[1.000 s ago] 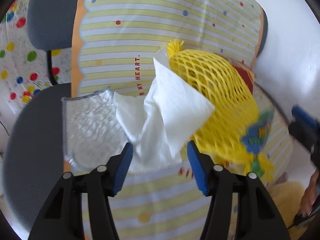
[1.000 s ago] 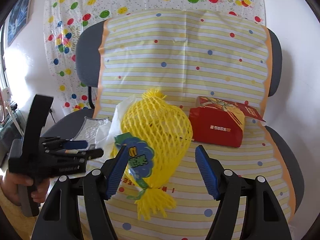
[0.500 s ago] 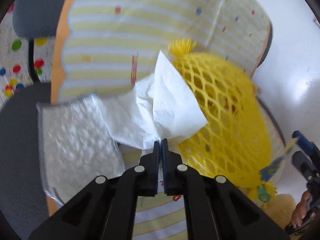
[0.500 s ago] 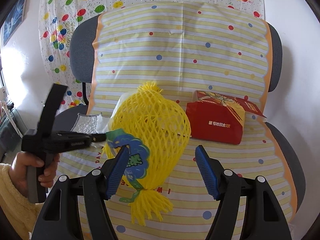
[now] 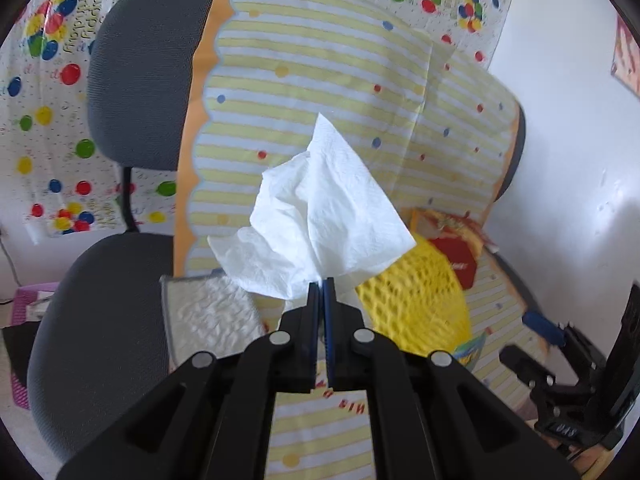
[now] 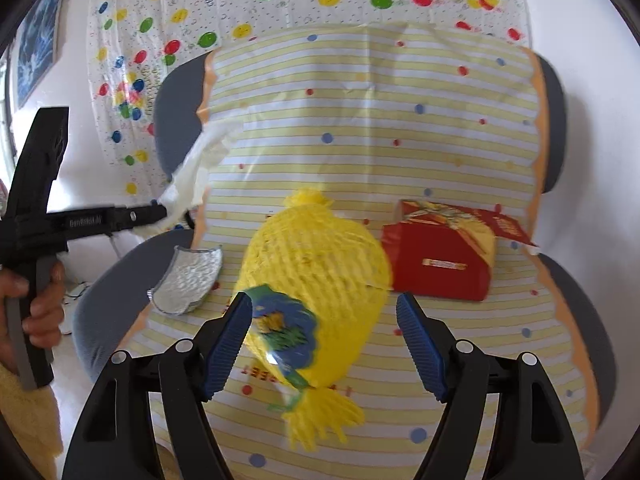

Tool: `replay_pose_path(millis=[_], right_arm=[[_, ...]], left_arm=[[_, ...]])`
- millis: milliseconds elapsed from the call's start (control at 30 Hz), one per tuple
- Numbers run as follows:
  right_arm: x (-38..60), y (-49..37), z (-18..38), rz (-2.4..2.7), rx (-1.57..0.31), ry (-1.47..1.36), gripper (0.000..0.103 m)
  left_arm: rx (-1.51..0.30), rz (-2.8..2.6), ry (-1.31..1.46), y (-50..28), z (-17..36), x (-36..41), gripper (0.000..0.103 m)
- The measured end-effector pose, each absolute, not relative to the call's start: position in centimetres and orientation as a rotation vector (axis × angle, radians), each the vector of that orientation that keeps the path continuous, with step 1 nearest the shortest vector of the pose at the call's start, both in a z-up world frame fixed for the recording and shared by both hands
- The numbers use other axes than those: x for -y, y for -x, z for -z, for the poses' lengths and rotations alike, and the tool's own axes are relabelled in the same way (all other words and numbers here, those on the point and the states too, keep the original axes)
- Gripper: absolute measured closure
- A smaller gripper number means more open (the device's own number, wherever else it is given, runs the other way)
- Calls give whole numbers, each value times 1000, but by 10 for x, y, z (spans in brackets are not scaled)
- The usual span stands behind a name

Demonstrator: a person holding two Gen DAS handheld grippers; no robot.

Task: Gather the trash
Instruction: 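Grasp the yellow foam fruit net with the right gripper while the left gripper holds the tissue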

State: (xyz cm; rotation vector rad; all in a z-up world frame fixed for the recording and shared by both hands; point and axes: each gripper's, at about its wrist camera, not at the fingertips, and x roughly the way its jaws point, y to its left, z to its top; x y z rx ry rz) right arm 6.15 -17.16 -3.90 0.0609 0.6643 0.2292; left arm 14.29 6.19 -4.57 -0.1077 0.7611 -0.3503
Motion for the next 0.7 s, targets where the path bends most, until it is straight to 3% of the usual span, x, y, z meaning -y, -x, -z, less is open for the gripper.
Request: replay_pose_path(millis=[433, 467, 600, 700], right_arm=[[206, -135, 117, -296, -894, -403, 28], [206, -136, 119, -318, -902, -430, 33], [207, -125, 106, -342, -840, -433, 76], [213, -103, 81, -280, -746, -369, 94]], left_arm=[[-827, 368, 68, -153, 82, -49, 103], [-830, 368, 67, -154, 83, -47, 103], [-831, 350, 42, -155, 84, -42, 103], [-834, 335, 14, -155, 82, -36, 103]])
